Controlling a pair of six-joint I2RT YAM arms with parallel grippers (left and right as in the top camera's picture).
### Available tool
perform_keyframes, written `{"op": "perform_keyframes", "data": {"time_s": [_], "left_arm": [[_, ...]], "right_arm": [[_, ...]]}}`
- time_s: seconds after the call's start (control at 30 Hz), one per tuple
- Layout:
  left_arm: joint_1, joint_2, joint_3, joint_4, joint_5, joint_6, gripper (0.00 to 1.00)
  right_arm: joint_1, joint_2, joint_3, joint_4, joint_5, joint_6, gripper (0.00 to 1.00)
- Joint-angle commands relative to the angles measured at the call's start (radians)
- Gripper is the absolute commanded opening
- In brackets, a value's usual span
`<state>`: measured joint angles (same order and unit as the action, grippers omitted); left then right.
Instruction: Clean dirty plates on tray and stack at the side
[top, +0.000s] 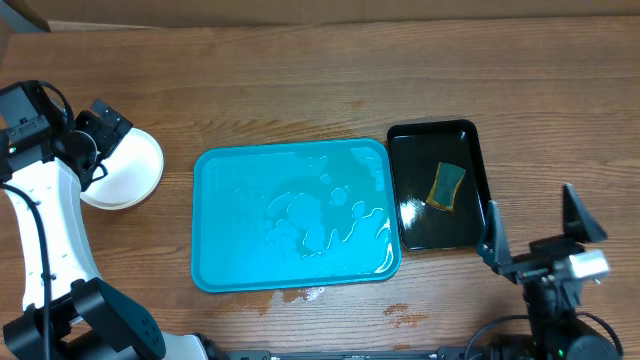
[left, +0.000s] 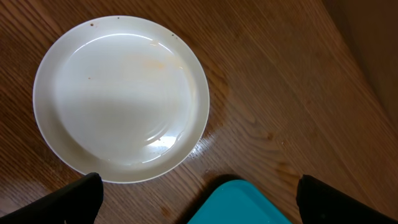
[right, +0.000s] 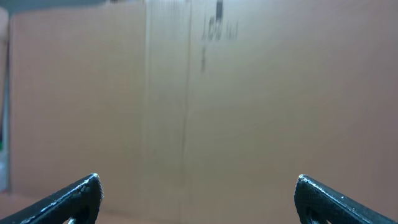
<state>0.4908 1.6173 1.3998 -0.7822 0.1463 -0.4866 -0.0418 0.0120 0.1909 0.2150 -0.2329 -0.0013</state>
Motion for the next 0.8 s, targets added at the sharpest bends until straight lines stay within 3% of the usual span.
{"op": "perform_keyframes", "data": {"time_s": [0.0,0.2,0.57,0.77], "left_arm": [[-0.009,-0.001,0.011,0.000,0.007,0.008,1.00],[-0.009,-0.001,0.011,0.000,0.007,0.008,1.00],[-0.009,-0.001,0.011,0.000,0.007,0.008,1.00],[-0.009,-0.001,0.011,0.000,0.007,0.008,1.00]], "right_arm": [[0.030,-0.009,-0.064,0.005,0.004,-0.007,1.00],[0.057,-0.009,-0.179,0.000,0.004,-0.006,1.00],[0.063,-0.009,-0.183,-0.272,0.057,-0.007,1.00],[0.063,-0.009,-0.183,-0.278,0.057,-0.006,1.00]]}}
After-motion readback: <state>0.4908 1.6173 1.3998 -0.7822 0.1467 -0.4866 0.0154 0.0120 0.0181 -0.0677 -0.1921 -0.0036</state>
